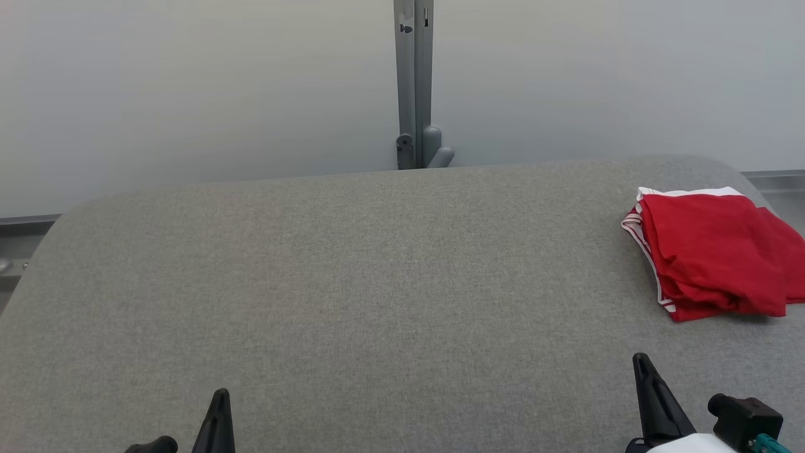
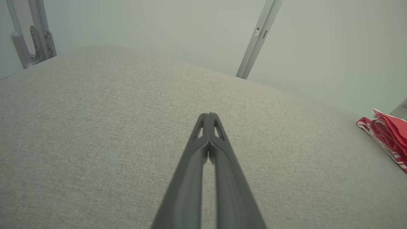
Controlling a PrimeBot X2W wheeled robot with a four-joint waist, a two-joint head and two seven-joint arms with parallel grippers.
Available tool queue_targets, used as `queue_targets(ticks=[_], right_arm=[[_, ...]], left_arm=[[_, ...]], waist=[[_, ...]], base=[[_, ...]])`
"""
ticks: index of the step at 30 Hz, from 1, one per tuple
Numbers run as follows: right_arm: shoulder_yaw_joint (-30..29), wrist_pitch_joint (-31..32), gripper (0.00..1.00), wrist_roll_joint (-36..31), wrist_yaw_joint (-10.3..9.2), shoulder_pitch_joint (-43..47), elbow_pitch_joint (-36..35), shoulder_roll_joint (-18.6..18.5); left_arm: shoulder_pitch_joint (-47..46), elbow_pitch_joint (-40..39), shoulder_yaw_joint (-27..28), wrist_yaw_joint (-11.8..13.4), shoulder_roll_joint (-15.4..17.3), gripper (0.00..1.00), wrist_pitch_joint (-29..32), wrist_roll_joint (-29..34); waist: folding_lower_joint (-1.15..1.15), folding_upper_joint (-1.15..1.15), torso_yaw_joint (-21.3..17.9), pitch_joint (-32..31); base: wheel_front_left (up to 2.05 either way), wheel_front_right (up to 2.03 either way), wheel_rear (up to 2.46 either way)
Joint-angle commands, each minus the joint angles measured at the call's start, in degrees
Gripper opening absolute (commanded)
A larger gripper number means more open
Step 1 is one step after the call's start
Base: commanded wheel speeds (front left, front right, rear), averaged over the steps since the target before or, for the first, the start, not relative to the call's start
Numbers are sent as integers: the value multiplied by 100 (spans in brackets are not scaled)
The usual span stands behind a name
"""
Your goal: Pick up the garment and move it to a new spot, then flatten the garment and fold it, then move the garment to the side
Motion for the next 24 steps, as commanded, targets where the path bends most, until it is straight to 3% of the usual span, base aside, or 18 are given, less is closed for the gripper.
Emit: queue_targets(ticks=[1,24], right_arm=[[-25,41,0,256,0,-200,-36,-13],[-112,464,0,2645,-2,-842,346,27]], left_arm=[[-235,-43,76,-33,22,0,60,-234],[-940,303,632,-215,43,0,845,-2525]], waist=[[0,0,-2,9],[0,0,-35,184]], base=[[0,0,0],[0,0,0]])
